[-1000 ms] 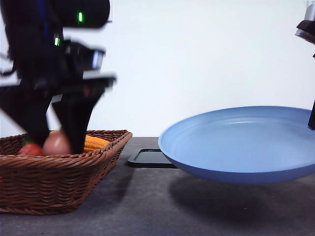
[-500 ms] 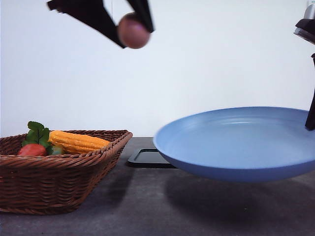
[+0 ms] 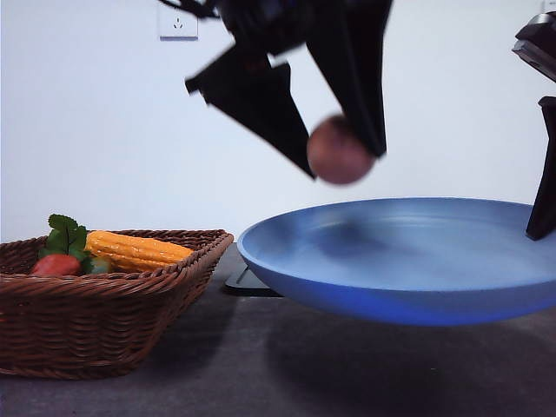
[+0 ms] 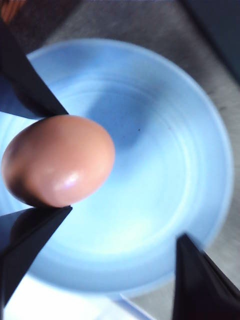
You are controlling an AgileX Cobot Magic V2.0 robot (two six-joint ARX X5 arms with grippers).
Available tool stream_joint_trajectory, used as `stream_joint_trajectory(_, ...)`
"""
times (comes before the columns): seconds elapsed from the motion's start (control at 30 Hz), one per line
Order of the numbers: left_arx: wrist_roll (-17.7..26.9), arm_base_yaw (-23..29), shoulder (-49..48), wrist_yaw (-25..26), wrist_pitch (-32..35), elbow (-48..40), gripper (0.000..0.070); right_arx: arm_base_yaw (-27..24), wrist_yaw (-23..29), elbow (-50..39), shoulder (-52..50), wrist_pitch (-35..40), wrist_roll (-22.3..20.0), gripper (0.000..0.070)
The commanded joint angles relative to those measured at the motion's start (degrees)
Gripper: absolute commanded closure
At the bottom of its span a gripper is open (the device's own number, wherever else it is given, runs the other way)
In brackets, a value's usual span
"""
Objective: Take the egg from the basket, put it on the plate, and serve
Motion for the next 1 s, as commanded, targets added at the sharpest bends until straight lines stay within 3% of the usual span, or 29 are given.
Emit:
stream_joint_trajectory(0.0,0.6,-1.0,1.3,-0.2,0.4,0.9,0.0481,0.4,-0.4,0.8,0.5,0.1,0.9,0.07)
stream_joint_trajectory(0.33,1.0,-2.0,6.4,0.1,1.0,0.9,0.0471,0.4,-1.6,0.8,0.5,-0.4,0.9,0.07)
stream_joint_trajectory(0.53,0.6,-2.8,6.4,0.1,0.7,1.0,0.0283,0.4,-1.6,0.8,0.5,-0.4,0.9,0.07)
stream_joint_trajectory(0.6,0.5,-2.8,6.3,0.1,0.3,1.4,0.0256,0.4,-1.6,0.8,0.5,-0.3,0.9,0.07)
stream_joint_trajectory(0.97,0.6,-2.7,-1.2,-0.9,-5.1,6.0,0.0255,0.1,-1.8,0.8,3.6,-0.2,2.0,0.07)
